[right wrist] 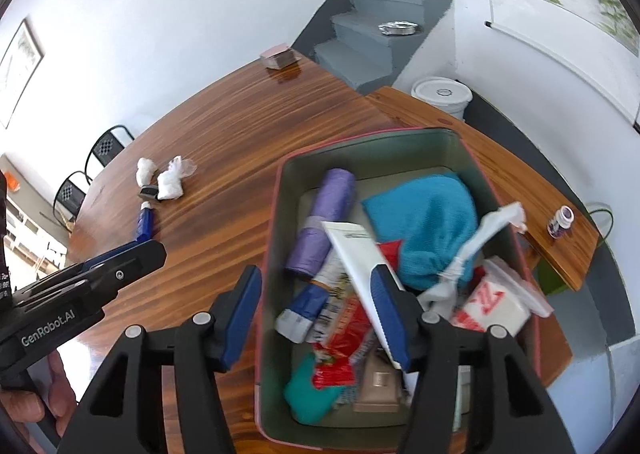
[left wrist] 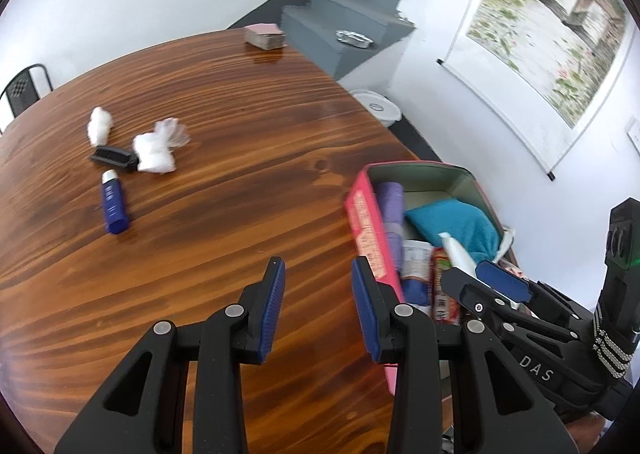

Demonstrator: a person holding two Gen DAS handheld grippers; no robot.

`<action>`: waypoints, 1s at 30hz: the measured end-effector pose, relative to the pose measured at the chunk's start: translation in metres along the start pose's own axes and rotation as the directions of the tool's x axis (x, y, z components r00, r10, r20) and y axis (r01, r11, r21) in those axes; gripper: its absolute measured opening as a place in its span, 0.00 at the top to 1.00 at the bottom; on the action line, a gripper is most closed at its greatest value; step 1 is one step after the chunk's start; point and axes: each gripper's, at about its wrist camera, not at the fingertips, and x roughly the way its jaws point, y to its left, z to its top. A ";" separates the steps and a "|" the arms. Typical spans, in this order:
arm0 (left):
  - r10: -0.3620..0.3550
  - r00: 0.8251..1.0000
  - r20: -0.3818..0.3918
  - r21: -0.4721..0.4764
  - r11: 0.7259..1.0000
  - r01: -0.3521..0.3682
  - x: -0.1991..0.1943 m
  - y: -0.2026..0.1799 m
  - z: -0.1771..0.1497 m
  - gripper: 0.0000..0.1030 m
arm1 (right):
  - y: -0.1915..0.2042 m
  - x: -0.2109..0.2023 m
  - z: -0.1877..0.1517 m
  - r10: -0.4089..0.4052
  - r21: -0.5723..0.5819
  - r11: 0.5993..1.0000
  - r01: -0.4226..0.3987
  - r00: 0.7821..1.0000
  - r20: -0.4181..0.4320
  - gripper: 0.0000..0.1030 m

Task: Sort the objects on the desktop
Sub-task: 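Open both tools to drop the packet and tube into the box, then return both tools from the box toward the blue bottle and cotton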

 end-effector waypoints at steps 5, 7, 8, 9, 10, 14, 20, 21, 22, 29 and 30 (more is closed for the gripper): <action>0.029 1.000 0.004 -0.036 0.999 -0.029 -0.006 0.021 -0.002 0.63 | 0.017 0.007 -0.001 0.022 -0.027 0.999 -0.022 1.000 -0.019 0.40; 0.043 0.999 0.003 -0.049 0.998 -0.042 -0.007 0.029 -0.004 0.63 | 0.024 0.010 -0.003 0.028 -0.037 0.999 -0.029 0.999 -0.027 0.40; 0.049 0.999 0.001 -0.058 0.997 -0.049 -0.008 0.034 -0.005 0.63 | 0.028 0.012 -0.003 0.032 -0.043 0.999 -0.033 0.999 -0.033 0.40; 0.054 0.999 0.001 -0.065 0.996 -0.054 -0.009 0.038 -0.006 0.63 | 0.031 0.013 -0.004 0.033 -0.047 0.998 -0.035 0.999 -0.037 0.39; 0.059 0.998 0.001 -0.070 0.996 -0.059 -0.011 0.042 -0.007 0.63 | 0.034 0.015 -0.004 0.035 -0.051 0.998 -0.037 0.999 -0.041 0.39; 0.078 0.997 -0.002 -0.096 0.992 -0.078 -0.013 0.059 -0.009 0.63 | 0.048 0.020 -0.006 0.046 -0.071 0.996 -0.050 0.997 -0.056 0.37; 0.102 0.995 -0.015 -0.145 0.984 -0.103 -0.015 0.086 -0.013 0.63 | 0.066 0.028 -0.008 0.053 -0.089 0.994 -0.060 0.996 -0.076 0.35; 0.106 0.994 -0.018 -0.154 0.982 -0.107 -0.015 0.091 -0.013 0.63 | 0.068 0.028 -0.008 0.053 -0.091 0.994 -0.060 0.995 -0.079 0.35; 0.111 0.994 -0.021 -0.165 0.980 -0.113 -0.015 0.096 -0.013 0.63 | 0.071 0.030 -0.009 0.054 -0.093 0.994 -0.061 0.995 -0.082 0.34; 0.148 0.988 -0.048 -0.227 0.962 -0.155 -0.012 0.136 -0.016 0.63 | 0.088 0.041 -0.013 0.049 -0.104 0.993 -0.061 0.992 -0.112 0.33; 0.151 0.987 -0.052 -0.233 0.959 -0.159 -0.010 0.141 -0.015 0.63 | 0.090 0.042 -0.013 0.049 -0.104 0.993 -0.061 0.992 -0.116 0.33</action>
